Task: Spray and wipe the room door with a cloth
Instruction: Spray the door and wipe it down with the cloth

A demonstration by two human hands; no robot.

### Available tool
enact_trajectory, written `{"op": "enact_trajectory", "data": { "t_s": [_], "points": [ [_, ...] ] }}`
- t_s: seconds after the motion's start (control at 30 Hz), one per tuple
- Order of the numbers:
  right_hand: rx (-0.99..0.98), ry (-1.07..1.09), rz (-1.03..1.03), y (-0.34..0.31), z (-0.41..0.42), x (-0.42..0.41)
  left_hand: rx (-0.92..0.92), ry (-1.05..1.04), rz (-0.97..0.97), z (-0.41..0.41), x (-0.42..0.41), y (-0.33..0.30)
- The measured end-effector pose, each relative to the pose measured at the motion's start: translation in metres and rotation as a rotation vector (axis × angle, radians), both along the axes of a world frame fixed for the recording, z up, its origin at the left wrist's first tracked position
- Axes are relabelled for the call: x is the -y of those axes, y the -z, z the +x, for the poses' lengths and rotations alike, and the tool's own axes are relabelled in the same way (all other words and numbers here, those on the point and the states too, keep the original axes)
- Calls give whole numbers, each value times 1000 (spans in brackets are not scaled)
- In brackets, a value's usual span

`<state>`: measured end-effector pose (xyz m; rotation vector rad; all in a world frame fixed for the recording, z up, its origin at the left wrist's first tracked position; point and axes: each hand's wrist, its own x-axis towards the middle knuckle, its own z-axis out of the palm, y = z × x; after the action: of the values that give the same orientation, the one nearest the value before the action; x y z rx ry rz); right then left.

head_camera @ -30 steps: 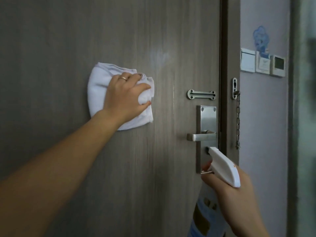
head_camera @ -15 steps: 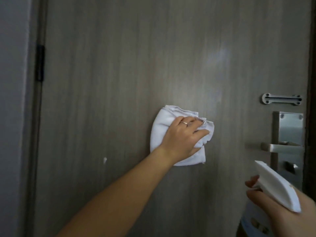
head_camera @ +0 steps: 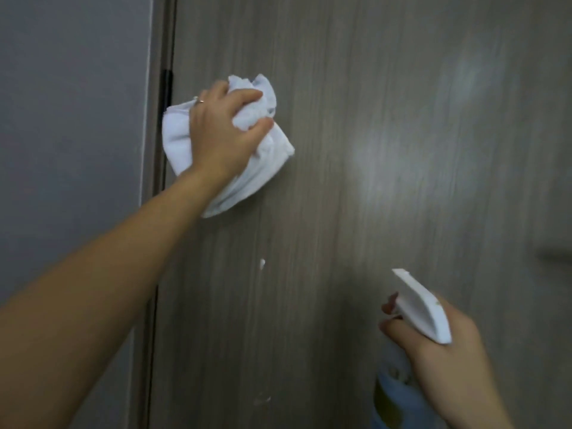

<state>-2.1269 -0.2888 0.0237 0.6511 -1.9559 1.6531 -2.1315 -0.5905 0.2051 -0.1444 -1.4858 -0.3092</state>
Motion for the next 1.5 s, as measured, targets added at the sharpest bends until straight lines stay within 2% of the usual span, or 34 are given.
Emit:
{"op": "enact_trajectory", "data": {
  "t_s": [0.23,0.47,0.77,0.93,1.1,1.23,1.37,1.5],
  "points": [
    [23,-145,106,32,3,104,87,-36,-47,23,31,51],
    [33,-115,167,40,-1,154,87,-14,-5,33,62,71],
    [44,-78,186,47,-6,158,120,-27,13,34,81,85],
    [23,-55,175,57,-4,158,153,-28,-51,25,76,94],
    [32,-43,97,55,-6,144,160,-90,-210,5,62,111],
    [24,-32,81,54,-7,128,224,-66,-182,-20,58,130],
    [-1,-15,100,51,-13,114,284,-193,-193,-41,57,146],
    [-42,-16,111,49,-20,108,236,-294,-191,-50,55,150]
  ]
}}
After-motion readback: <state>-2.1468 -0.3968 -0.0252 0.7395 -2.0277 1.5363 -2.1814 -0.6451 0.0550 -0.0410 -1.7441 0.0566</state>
